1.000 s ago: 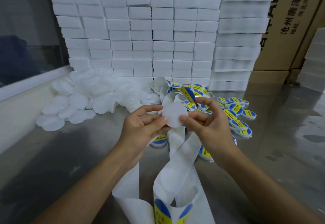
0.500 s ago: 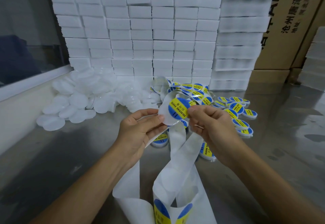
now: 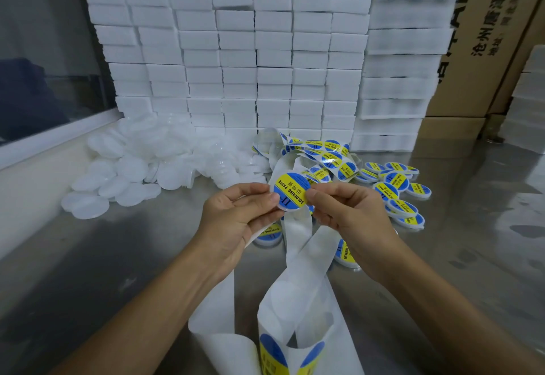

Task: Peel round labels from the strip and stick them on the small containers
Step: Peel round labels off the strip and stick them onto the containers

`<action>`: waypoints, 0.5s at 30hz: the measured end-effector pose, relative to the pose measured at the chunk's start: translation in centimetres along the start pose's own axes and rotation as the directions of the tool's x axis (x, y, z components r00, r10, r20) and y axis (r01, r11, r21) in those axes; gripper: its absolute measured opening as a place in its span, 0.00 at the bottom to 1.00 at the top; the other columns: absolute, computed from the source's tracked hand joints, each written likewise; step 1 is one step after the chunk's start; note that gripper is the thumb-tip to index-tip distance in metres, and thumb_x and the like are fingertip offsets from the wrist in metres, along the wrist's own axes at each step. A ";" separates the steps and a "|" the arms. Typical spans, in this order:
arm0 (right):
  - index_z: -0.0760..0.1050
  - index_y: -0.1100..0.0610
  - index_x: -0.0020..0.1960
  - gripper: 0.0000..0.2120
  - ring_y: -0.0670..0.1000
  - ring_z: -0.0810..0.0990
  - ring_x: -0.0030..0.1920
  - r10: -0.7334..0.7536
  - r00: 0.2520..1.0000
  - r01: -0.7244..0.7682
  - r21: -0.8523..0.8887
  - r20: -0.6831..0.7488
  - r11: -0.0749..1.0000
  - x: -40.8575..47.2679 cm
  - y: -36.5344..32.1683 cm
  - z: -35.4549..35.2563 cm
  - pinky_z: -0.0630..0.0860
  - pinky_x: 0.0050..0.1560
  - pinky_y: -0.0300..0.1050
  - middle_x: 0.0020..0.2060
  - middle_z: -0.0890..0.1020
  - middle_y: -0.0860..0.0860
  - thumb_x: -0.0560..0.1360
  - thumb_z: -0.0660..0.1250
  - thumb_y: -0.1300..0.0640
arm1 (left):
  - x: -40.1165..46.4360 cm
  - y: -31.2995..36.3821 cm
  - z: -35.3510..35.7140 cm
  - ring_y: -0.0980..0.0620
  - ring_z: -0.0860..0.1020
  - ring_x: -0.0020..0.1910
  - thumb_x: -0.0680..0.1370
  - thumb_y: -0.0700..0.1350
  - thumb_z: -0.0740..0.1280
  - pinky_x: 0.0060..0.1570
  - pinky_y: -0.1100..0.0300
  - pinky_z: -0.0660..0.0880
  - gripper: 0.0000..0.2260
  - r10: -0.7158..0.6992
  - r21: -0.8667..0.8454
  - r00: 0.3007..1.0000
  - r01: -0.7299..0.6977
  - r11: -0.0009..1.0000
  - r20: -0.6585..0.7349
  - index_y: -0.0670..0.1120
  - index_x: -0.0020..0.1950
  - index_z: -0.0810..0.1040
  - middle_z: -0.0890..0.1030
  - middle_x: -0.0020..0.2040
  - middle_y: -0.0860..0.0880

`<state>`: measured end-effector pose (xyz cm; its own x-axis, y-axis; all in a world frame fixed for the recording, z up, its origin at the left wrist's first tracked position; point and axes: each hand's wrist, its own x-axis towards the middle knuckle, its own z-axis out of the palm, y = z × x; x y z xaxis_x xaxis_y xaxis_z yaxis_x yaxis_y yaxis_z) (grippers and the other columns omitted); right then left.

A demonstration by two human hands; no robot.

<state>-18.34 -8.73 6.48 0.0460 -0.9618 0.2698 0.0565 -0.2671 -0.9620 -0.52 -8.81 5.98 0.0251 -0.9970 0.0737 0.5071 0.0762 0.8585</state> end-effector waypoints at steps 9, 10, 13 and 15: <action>0.86 0.51 0.39 0.03 0.47 0.81 0.33 -0.050 0.997 0.047 -0.047 -0.066 0.998 0.0 0.1 0.0 0.78 0.37 0.35 0.36 0.86 0.52 0.69 0.76 0.58 | -0.1 0.0 0.2 0.44 0.84 0.36 0.58 0.37 0.75 0.35 0.60 0.80 0.11 0.059 0.090 0.998 -0.060 0.994 0.008 0.42 0.38 0.80 0.85 0.38 0.40; 0.86 0.52 0.38 0.03 0.46 0.81 0.31 -0.063 0.995 0.058 -0.056 -0.082 0.997 -0.1 0.2 0.0 0.77 0.36 0.34 0.35 0.86 0.52 0.69 0.76 0.59 | -0.1 0.0 0.2 0.44 0.84 0.36 0.57 0.37 0.75 0.35 0.60 0.81 0.12 0.068 0.103 0.998 -0.069 0.992 0.013 0.41 0.38 0.80 0.84 0.38 0.40; 0.85 0.54 0.39 0.03 0.44 0.80 0.29 -0.085 0.989 0.076 -0.080 -0.117 0.994 -0.2 0.0 0.2 0.75 0.33 0.32 0.33 0.86 0.51 0.70 0.76 0.61 | -0.3 0.1 0.4 0.44 0.84 0.36 0.55 0.39 0.77 0.36 0.59 0.81 0.15 0.104 0.145 0.994 -0.107 0.984 0.033 0.42 0.39 0.80 0.84 0.38 0.39; 0.85 0.56 0.39 0.03 0.43 0.79 0.28 -0.104 0.985 0.092 -0.094 -0.135 0.991 -0.2 -0.1 0.3 0.75 0.33 0.32 0.32 0.85 0.50 0.70 0.75 0.62 | -0.4 0.0 0.4 0.44 0.84 0.36 0.54 0.42 0.78 0.37 0.57 0.81 0.16 0.133 0.181 0.989 -0.142 0.973 0.062 0.44 0.39 0.82 0.84 0.38 0.39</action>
<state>-18.09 -8.52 6.53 -0.0952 -0.9279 0.3604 -0.0333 -0.3589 -0.9328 -0.87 -8.39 6.18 0.0388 -0.9751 0.2186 0.3342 0.2188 0.9167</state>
